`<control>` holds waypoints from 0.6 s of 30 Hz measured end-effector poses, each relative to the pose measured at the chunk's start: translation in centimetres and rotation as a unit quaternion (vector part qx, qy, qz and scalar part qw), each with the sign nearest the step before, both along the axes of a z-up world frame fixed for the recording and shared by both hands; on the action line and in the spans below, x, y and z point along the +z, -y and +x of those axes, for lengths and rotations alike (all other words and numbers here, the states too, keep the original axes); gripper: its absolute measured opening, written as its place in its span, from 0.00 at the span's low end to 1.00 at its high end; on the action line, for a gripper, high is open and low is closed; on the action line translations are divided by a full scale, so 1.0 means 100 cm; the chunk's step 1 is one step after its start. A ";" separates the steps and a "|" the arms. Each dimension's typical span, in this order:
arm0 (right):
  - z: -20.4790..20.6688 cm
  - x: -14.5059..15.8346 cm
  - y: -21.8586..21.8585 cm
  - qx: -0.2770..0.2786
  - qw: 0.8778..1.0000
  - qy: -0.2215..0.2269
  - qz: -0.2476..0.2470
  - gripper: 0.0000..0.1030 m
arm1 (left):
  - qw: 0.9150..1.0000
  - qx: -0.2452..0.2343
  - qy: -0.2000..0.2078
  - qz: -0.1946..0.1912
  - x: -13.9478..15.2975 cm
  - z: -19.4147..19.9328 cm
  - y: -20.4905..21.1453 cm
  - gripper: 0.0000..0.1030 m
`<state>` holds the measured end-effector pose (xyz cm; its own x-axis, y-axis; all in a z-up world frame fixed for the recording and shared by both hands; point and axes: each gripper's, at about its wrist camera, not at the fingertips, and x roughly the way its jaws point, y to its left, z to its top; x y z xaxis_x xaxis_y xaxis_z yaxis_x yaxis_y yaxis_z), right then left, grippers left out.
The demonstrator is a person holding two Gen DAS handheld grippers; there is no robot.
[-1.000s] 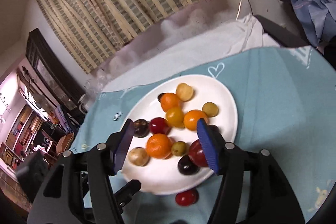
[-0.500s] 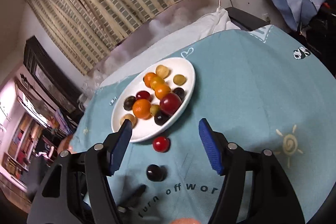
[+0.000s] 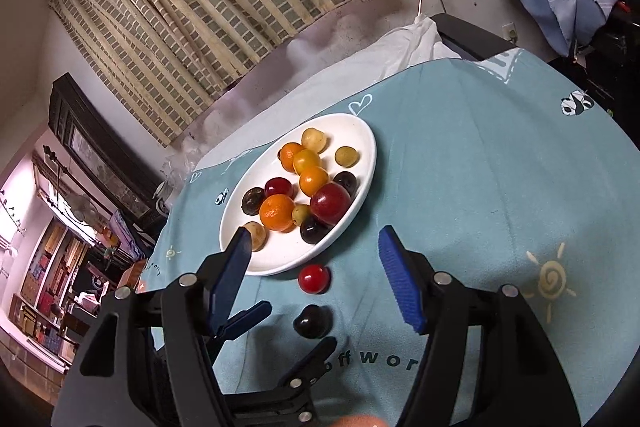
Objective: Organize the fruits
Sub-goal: 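Grasp a dark plum with the left tool while the right tool grasps the small red fruit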
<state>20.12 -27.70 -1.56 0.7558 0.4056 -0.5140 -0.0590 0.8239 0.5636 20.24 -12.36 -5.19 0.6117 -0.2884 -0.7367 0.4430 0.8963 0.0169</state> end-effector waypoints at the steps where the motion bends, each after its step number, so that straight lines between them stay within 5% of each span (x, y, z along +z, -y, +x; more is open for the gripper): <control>1: 0.000 0.000 0.001 -0.001 1.000 0.000 0.001 0.64 | 1.000 0.000 -0.002 -0.001 0.000 0.002 0.002 0.76; 3: 0.000 0.000 0.002 -0.003 1.000 0.000 0.004 0.64 | 1.000 -0.003 -0.008 -0.003 -0.003 0.005 0.003 0.70; 7: 0.000 0.000 0.002 -0.002 1.000 0.000 0.002 0.64 | 0.999 -0.007 -0.034 -0.002 -0.014 0.011 0.004 0.39; 13: 0.003 -0.005 -0.003 0.005 1.000 -0.009 -0.008 0.64 | 0.999 -0.002 -0.041 -0.026 -0.013 0.015 -0.005 0.30; 18: 0.006 -0.011 -0.016 0.022 0.999 -0.017 -0.032 0.64 | 1.000 0.022 -0.002 -0.013 0.003 -0.008 -0.043 0.30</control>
